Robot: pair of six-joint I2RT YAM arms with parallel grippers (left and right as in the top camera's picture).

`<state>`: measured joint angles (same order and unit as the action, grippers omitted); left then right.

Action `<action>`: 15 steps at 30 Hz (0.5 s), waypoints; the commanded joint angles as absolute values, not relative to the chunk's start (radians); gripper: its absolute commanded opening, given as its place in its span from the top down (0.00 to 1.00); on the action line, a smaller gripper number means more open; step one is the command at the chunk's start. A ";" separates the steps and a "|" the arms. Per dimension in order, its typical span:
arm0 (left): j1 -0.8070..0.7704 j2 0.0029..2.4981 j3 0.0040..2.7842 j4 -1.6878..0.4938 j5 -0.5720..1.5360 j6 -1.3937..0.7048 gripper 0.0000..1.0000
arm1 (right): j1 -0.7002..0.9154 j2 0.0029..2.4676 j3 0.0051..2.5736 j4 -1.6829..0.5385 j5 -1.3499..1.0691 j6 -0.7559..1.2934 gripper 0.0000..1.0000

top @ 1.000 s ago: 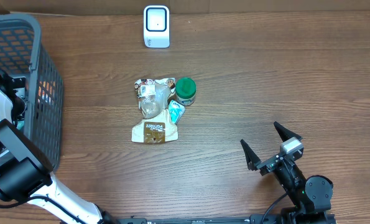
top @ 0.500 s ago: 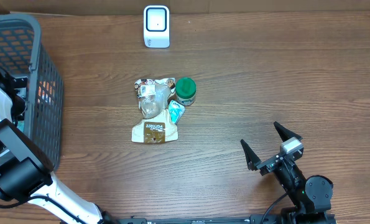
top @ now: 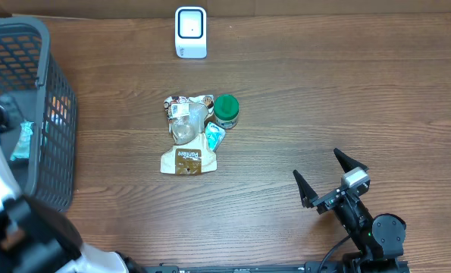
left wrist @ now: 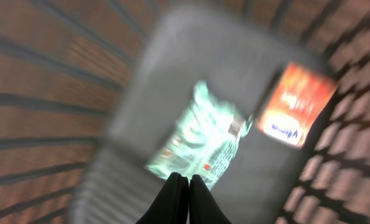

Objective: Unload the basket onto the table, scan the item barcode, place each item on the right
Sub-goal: 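Grasp the mint-green wipes pack in the basket with the left gripper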

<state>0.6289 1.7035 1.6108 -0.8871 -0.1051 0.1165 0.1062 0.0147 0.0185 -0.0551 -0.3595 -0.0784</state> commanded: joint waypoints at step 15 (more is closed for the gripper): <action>0.597 1.504 1.611 -0.956 -0.164 -0.002 0.52 | 0.112 0.003 0.008 -0.054 -0.360 -0.076 0.00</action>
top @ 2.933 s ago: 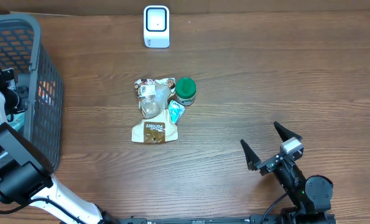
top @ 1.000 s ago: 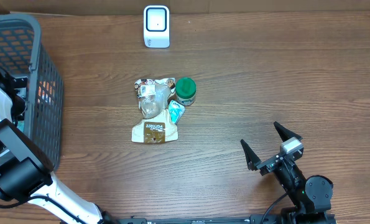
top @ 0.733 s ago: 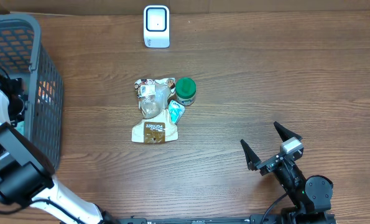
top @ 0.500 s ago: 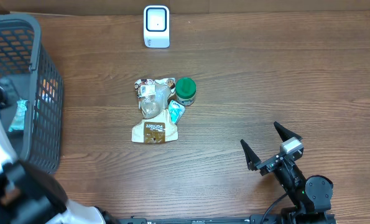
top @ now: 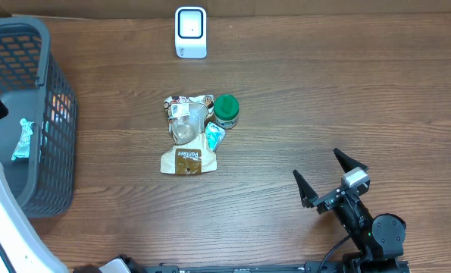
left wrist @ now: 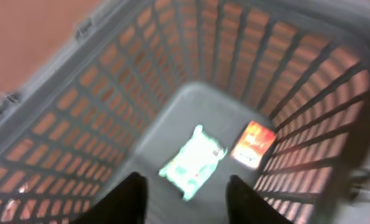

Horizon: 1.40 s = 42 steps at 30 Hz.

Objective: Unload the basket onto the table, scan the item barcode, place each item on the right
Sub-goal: 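Grasp the mint-green wipes pack in the basket with the left gripper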

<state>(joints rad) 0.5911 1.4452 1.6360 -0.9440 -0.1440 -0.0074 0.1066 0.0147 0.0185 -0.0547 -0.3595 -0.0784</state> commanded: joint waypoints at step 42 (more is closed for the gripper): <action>0.641 2.123 1.577 -0.908 -0.135 0.247 0.24 | 0.112 0.003 0.008 -0.054 -0.360 -0.076 0.00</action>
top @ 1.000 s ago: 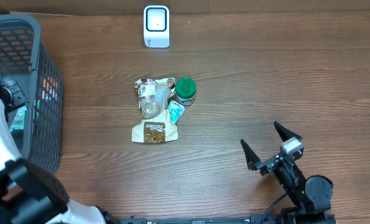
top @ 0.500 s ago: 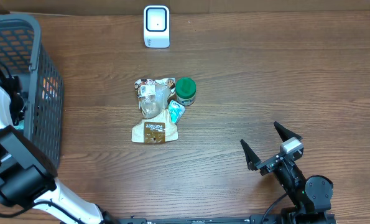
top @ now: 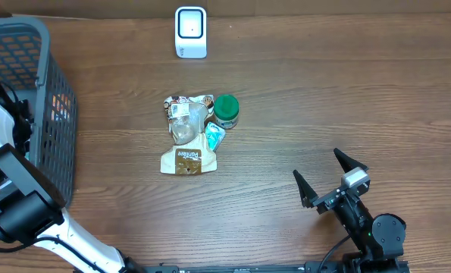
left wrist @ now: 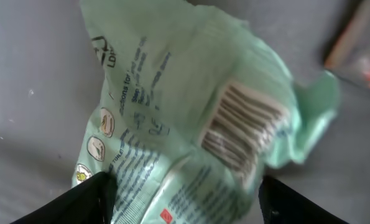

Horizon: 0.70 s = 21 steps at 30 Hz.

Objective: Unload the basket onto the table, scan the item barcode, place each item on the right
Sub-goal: 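Grasp the mint-green wipes pack in the basket with the left gripper, then lift the wipes pack out and carry it right of the jar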

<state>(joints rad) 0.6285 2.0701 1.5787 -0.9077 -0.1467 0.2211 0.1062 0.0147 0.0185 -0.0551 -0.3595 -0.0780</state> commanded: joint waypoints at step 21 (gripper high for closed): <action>0.639 2.096 1.597 -0.988 -0.103 0.206 0.96 | 0.112 0.003 0.008 -0.054 -0.360 -0.076 0.00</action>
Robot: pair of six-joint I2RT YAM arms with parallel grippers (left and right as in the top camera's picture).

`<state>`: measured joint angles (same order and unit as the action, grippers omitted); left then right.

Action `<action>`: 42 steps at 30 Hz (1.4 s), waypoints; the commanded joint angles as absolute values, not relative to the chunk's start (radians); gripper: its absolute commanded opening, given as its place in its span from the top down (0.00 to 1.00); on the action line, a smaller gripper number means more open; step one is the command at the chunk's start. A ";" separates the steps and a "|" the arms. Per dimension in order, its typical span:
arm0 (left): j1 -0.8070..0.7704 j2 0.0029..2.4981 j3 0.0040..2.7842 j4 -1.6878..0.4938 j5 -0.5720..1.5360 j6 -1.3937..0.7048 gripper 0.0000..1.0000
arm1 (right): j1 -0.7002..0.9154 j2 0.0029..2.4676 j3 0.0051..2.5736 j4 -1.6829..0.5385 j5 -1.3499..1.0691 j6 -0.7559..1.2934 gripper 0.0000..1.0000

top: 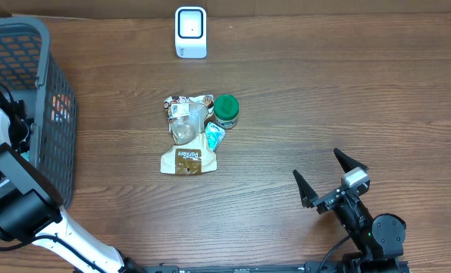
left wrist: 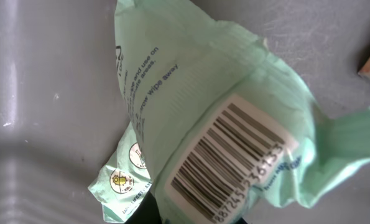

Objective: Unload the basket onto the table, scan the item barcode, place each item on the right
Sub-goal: 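Lift the wipes pack out and carry it right of the jar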

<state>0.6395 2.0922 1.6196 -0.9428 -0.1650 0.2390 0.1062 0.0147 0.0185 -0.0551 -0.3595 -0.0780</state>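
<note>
A pale green wipes packet (left wrist: 222, 118) fills the left wrist view, its white barcode label (left wrist: 228, 162) facing the camera. It lies on the grey floor of the basket (left wrist: 41, 93). My left gripper (left wrist: 197, 216) is down inside the basket, its dark fingers (left wrist: 150, 214) closed in under the packet's lower edge and mostly hidden by it. In the overhead view the left arm (top: 1, 129) reaches into the basket (top: 54, 114). The white scanner (top: 190, 32) stands at the table's far edge. My right gripper (top: 331, 178) rests open near the front right.
A heap of items sits mid-table: a brown pouch (top: 186, 159), a green-lidded jar (top: 226, 110) and a small teal packet (top: 214, 136). An orange packet lies in the basket beside the green one. The basket's mesh walls surround the left gripper.
The left jaws stood wide apart on either side of the green packet; now they are closed on its lower edge. The packet is bunched and the barcode is nearer the camera. The right arm is unchanged.
The left gripper was shut above the basket, over the green packet. Then it was open, higher over the basket. Then it was down inside, open around the packet. Now it is shut on the packet.
</note>
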 commanded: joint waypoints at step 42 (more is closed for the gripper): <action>-0.643 1.802 1.631 -0.937 -0.260 -0.162 0.96 | 0.112 0.003 0.008 -0.054 -0.360 -0.076 0.00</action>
